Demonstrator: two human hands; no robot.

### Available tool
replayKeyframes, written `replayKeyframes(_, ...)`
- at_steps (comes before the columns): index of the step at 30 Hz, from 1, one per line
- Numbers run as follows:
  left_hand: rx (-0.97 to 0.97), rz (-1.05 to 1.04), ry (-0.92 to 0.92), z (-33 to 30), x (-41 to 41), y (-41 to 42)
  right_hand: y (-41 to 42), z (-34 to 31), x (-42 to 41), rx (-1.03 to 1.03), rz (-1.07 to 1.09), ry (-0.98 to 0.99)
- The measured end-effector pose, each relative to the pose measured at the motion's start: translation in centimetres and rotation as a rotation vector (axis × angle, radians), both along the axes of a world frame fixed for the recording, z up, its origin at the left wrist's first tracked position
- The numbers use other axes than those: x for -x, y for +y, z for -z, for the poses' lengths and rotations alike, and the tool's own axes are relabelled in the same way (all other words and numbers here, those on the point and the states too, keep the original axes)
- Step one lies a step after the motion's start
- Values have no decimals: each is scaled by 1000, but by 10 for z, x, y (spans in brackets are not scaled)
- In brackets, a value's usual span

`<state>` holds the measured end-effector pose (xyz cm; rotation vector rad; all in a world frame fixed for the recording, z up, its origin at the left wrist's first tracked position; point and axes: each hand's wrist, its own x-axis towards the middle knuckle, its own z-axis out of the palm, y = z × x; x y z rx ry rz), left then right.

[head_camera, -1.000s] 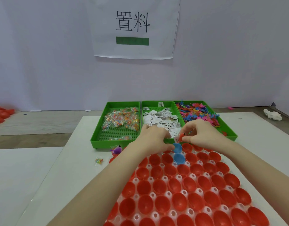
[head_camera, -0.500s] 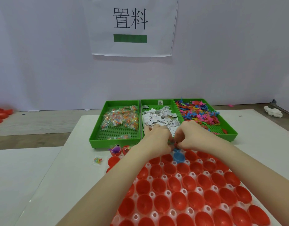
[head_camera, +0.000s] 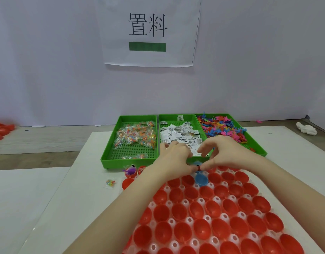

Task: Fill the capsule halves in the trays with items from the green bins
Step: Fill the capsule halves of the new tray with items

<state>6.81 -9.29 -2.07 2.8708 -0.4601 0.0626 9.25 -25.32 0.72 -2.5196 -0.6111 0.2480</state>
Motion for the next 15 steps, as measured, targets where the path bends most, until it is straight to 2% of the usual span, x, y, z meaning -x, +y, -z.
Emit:
replayKeyframes(2,175,-22,-29,-6,1,12,-10,-5,-6,-143,45,-8)
replayKeyframes(4,463,-97,-109,-14,0,32,-24,-5,-16,-348,170,-38)
replayKeyframes(5,607,-159,-144,-17,-1,43,-32,-1,-22,-388,267,-79)
replayKeyframes(7,772,-288,-134,-17,-5,66,-47,10,-35,-239,409,-129)
replayKeyframes(9,696,-357,-54,-10,-11,87,-59,23,-43,-13,417,-25)
replayKeyframes(10,613,-370,2,-4,-15,96,-62,29,-46,38,419,41)
replayKeyframes(12,426,-353,119,6,-22,108,-64,36,-50,13,445,121)
replayKeyframes(15,294,-287,252,16,-30,109,-61,40,-55,-13,477,69)
